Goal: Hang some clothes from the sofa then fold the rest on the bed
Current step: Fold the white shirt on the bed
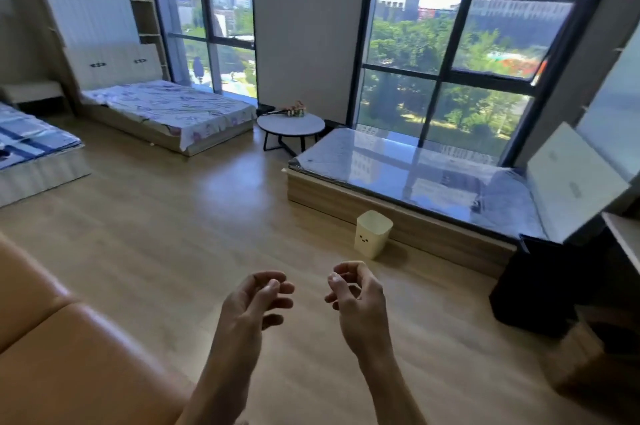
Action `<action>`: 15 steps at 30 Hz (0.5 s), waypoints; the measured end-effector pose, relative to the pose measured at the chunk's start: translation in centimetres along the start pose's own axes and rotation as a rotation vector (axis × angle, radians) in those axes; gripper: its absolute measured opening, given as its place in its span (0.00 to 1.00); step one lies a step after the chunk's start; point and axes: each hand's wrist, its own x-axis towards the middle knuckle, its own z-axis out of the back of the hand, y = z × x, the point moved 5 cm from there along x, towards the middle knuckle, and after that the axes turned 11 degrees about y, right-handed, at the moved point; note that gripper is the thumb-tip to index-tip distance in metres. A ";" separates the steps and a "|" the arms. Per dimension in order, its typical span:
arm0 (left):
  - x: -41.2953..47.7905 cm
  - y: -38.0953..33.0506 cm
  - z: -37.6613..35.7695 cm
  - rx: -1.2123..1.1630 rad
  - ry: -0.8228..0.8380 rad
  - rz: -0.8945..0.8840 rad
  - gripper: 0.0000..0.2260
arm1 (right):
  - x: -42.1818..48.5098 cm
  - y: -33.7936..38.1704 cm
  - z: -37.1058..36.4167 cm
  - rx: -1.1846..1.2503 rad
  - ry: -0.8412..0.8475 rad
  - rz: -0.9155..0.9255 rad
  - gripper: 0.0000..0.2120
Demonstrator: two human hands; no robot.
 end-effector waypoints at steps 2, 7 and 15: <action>3.7 -0.5 0.2 -0.002 -0.061 -0.007 0.06 | 4.6 0.2 0.7 0.003 0.048 -0.001 0.01; 12.0 -0.2 1.9 -0.035 -0.225 0.010 0.07 | 14.6 -0.6 -0.9 0.037 0.172 -0.021 0.01; 27.6 2.9 4.5 -0.097 -0.350 0.040 0.09 | 31.2 -3.0 -5.7 0.005 0.329 -0.015 0.00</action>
